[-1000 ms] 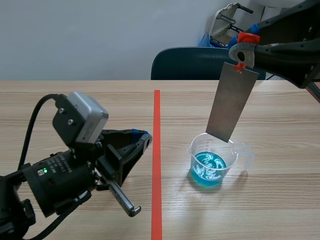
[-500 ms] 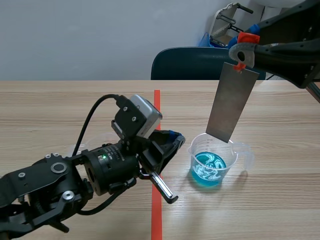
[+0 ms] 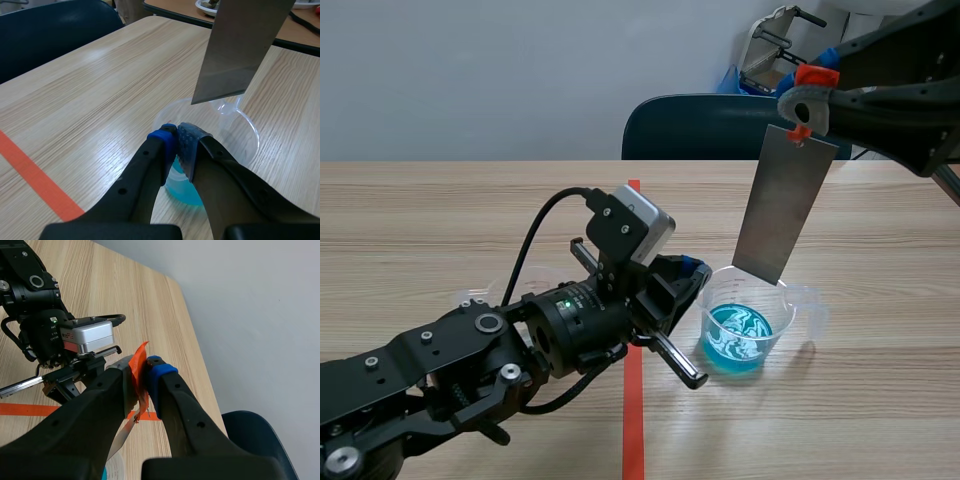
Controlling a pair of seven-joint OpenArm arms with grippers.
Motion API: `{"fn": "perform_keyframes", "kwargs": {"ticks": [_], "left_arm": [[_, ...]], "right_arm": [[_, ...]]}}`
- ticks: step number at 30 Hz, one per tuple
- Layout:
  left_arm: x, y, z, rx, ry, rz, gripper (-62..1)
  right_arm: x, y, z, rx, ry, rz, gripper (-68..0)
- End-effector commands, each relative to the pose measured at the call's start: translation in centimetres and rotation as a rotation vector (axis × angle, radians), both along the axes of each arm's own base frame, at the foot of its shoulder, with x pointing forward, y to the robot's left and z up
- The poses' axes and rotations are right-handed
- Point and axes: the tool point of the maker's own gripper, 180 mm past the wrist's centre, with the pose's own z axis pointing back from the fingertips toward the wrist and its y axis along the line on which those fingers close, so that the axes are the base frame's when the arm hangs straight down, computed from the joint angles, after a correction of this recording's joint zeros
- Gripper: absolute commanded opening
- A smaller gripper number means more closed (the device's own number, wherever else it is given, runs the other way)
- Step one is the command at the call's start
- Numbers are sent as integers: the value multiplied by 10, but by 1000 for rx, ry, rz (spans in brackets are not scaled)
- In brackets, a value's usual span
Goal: Do the redox reaction experiment
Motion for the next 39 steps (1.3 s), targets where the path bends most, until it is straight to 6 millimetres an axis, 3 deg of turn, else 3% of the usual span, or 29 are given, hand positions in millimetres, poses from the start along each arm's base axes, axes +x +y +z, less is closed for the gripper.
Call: {"fn": "perform_keyframes", "kwargs": {"ticks": [1,15,20,29,39], "left_arm": [[3,-5,14,-33,-28,-5,-582],[4,-1,14,-35,-29,-1,-582],[-6,10,15,-33,-29,-5,-582],[-37,57,28,-26,-17,46,-582],[-96,111,37,-2,29,83,-582]], "right_arm": [[0,0,11,14,-24,11,-669],[0,0,11,14,-24,11,-669],[0,0,11,14,-24,11,-669],[0,0,12,14,-24,11,-669],[0,0,12,14,-24,11,-669]]}}
